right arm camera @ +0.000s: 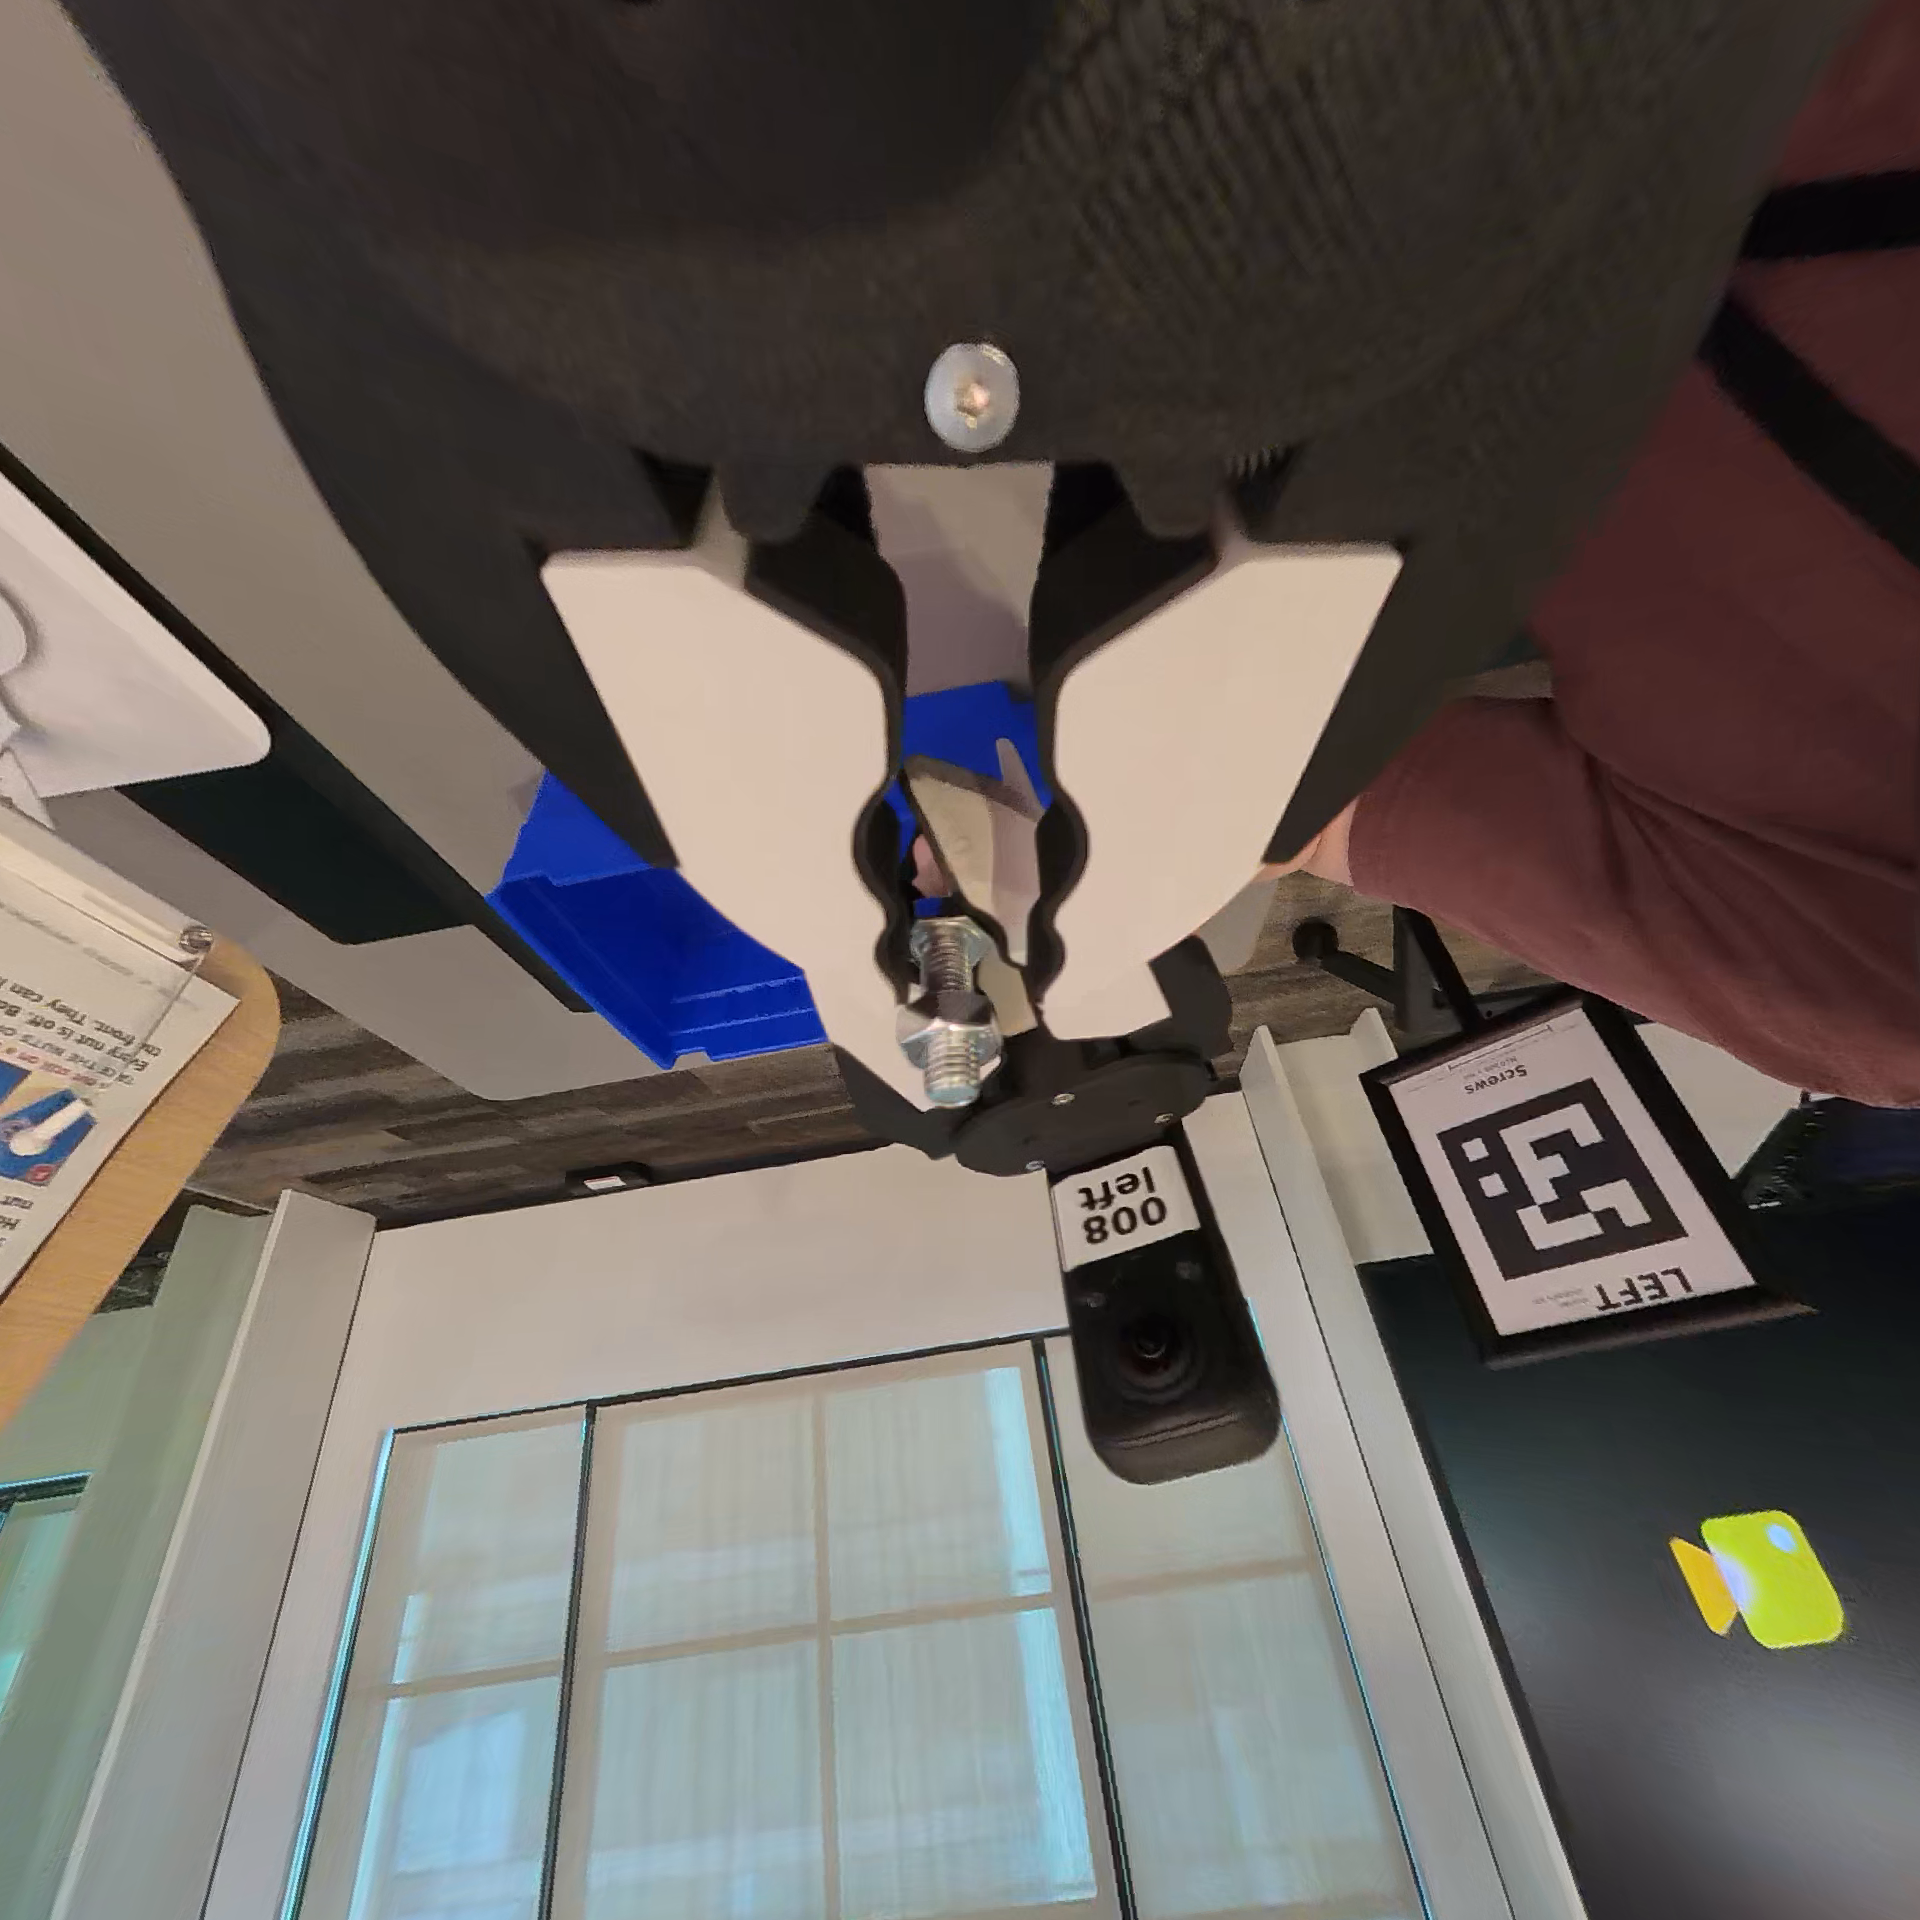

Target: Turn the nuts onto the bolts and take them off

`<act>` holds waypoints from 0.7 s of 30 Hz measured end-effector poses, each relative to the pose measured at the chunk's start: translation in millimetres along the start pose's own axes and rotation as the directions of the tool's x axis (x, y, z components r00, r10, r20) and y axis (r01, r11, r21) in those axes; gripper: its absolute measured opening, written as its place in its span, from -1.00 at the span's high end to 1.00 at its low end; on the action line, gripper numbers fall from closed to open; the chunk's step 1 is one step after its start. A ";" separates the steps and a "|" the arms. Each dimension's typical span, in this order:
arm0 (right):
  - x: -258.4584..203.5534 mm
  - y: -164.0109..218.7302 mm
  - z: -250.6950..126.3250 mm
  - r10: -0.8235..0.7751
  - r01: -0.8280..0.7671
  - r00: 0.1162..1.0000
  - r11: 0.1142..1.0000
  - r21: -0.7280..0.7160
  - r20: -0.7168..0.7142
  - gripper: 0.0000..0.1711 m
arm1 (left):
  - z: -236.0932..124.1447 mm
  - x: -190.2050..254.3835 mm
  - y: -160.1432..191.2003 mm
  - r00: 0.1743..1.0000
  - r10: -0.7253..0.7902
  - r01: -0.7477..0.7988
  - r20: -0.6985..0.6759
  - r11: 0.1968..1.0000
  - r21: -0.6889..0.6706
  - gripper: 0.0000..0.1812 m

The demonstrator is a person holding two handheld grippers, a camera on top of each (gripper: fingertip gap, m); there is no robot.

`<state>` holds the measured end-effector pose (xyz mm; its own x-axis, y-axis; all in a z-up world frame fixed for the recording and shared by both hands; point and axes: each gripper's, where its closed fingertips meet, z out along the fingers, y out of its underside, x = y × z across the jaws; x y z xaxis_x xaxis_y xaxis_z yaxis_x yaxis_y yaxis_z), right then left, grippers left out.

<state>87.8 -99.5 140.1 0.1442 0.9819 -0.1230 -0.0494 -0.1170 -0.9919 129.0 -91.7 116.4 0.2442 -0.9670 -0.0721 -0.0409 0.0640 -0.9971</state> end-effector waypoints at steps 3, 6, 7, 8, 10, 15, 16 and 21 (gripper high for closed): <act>1.7 3.0 0.9 -0.001 0.001 1.000 1.000 -0.011 0.001 0.81 | 1.2 1.6 -0.5 1.000 0.016 -0.016 0.004 1.000 0.006 0.84; 0.9 3.7 1.6 -0.012 0.012 1.000 1.000 -0.013 0.003 0.84 | 2.3 3.4 -0.1 1.000 0.017 -0.017 -0.001 1.000 0.004 0.84; 1.4 4.0 1.8 -0.017 0.017 1.000 1.000 -0.013 0.000 0.85 | 2.5 3.1 0.3 1.000 0.023 -0.023 0.004 1.000 0.000 0.84; 1.5 4.0 1.7 -0.019 0.019 1.000 1.000 -0.012 0.001 0.87 | 2.5 3.1 0.3 1.000 0.027 -0.027 0.008 1.000 -0.001 0.84; 1.1 3.5 1.7 -0.020 0.020 1.000 1.000 -0.005 0.008 0.88 | 2.1 3.5 -0.7 1.000 0.023 -0.023 0.005 1.000 0.005 0.84; 1.4 4.0 1.2 -0.051 0.051 0.999 0.999 -0.005 0.008 0.89 | 2.4 3.7 -0.8 1.000 0.014 -0.014 -0.002 1.000 0.011 0.83; 1.5 3.9 1.0 -0.049 0.049 0.999 0.999 -0.002 0.012 0.89 | 2.4 3.6 -0.7 1.000 0.013 -0.013 -0.003 1.000 0.009 0.83; 7.2 -8.0 -10.8 0.002 -0.004 1.000 0.998 0.063 0.030 0.89 | 2.6 1.8 -0.5 1.000 0.025 -0.025 0.019 1.000 -0.001 0.66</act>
<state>99.9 -93.1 146.8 0.1148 0.9856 -0.1242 -0.1120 -0.1114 -0.9874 131.9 -92.8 116.7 0.2615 -0.9603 -0.0972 -0.0478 0.0877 -0.9950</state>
